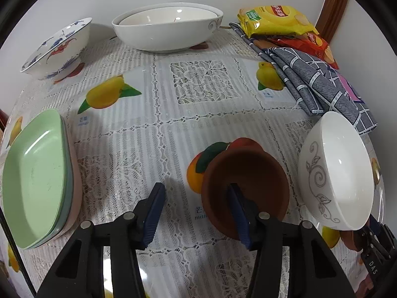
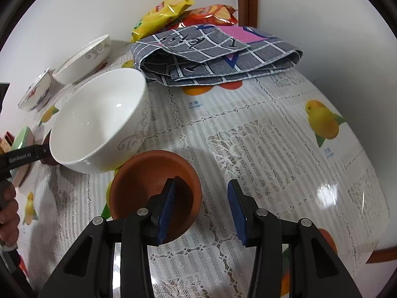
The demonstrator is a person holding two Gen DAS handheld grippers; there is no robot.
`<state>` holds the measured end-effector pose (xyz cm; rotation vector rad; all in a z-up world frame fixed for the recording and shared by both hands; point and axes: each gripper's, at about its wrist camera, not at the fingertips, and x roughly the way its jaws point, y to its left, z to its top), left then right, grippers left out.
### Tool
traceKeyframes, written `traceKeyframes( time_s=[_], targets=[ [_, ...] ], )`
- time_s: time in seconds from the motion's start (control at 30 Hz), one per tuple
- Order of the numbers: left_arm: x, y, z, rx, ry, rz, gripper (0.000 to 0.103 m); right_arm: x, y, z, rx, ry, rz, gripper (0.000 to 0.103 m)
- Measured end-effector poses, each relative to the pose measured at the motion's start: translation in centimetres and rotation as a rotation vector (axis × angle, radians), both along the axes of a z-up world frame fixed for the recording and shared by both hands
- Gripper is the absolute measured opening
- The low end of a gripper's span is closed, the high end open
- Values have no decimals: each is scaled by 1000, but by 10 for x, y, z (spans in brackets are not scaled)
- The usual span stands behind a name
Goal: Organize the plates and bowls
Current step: 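Close both grippers on the brown clay bowl rim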
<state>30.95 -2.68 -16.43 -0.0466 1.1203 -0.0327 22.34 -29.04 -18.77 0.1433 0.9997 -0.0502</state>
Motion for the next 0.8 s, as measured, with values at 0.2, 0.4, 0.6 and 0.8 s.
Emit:
traceKeyframes(
  time_s=[0.2, 0.4, 0.6, 0.8],
  targets=[
    [2, 0, -1, -7, -2, -9, 50, -2, -2, -2, 12, -36, -27, 44],
    [5, -1, 0, -12, -2, -24, 45, -1, 3, -2, -11, -44, -23, 45],
    [5, -4, 0, -30, 0, -38, 30, 0, 5, -1, 2, -40, -6, 31],
    [5, -8, 1, -43, 9, -40, 15, 2, 8, 0, 26, -29, -6, 20]
  ],
)
